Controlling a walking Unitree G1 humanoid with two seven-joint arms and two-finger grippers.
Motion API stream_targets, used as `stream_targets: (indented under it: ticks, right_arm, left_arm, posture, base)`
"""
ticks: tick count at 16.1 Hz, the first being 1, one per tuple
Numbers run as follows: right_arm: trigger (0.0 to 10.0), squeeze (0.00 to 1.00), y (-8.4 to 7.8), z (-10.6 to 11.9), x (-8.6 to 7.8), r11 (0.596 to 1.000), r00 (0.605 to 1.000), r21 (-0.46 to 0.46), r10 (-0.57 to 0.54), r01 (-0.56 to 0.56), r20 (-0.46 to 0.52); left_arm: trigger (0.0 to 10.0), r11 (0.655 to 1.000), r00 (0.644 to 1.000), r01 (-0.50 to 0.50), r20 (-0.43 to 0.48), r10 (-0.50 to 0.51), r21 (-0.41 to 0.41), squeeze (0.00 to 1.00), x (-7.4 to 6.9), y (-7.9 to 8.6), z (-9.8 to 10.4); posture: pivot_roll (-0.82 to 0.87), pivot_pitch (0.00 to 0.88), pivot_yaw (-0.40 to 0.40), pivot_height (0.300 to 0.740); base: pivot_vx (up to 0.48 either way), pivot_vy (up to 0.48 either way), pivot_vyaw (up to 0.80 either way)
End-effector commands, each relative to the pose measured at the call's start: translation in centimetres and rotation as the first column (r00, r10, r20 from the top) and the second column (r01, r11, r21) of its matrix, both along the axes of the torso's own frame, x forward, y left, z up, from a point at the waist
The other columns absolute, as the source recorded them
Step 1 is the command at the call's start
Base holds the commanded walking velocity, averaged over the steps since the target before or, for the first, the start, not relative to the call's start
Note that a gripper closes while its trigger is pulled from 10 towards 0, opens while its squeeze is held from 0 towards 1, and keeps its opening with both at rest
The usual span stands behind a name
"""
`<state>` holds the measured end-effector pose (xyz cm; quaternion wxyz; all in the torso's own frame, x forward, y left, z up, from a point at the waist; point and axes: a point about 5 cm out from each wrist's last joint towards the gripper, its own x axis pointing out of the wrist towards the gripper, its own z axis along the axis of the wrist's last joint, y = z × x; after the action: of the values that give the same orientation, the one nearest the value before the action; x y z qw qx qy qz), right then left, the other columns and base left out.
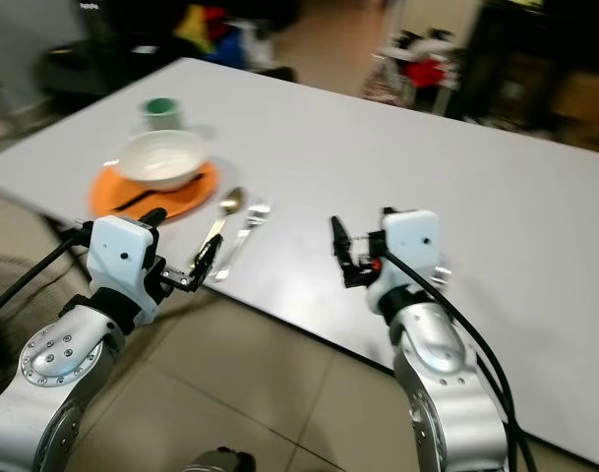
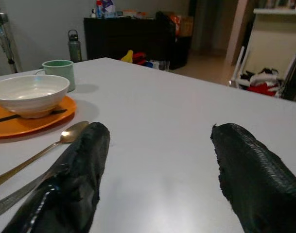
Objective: Setting the table
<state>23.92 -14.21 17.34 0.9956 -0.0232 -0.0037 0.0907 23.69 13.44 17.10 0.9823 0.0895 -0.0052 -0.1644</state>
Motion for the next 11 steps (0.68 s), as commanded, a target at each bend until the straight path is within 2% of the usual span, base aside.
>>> stream_targets:
  ticks: [1, 4, 9, 11]
  right_arm:
    - [10.0, 1.00, -0.4, 0.1, -0.2, 1.000, 1.000, 0.005, -0.026, 0.026, 0.009]
    - [10.0, 1.00, -1.3, -0.6, -0.9, 0.996, 0.997, 0.054, -0.072, 0.072, -0.008]
    - [10.0, 1.00, -1.1, -1.1, -2.0, 0.999, 1.000, 0.041, -0.010, 0.010, 0.000]
    - [10.0, 1.00, -1.6, -1.0, -1.6, 0.998, 0.999, 0.053, -0.045, 0.045, 0.003]
  left_arm:
    - [10.0, 1.000, 1.000, -0.015, 0.015, 0.014, 0.010, 0.00, 0.2, 0.1, 0.2]
    - [10.0, 1.000, 1.000, -0.006, 0.009, 0.005, 0.021, 0.00, 0.1, 0.0, 0.1]
    - [10.0, 1.000, 1.000, -0.004, -0.001, 0.004, 0.015, 0.00, 0.1, -0.1, -0.1]
    - [10.0, 1.000, 1.000, -0.014, 0.000, 0.014, 0.020, 0.00, 0.2, 0.1, -0.2]
  posture:
    - [0.12, 0.000, 0.030, 0.740]
    - [0.11, 0.000, 0.046, 0.740]
    - [0.11, 0.000, 0.055, 0.740]
    - [0.11, 0.000, 0.052, 0.740]
  base:
    - [0.000, 0.000, 0.80]
    - [0.000, 0.000, 0.80]
    - [0.000, 0.000, 0.80]
    - [0.000, 0.000, 0.80]
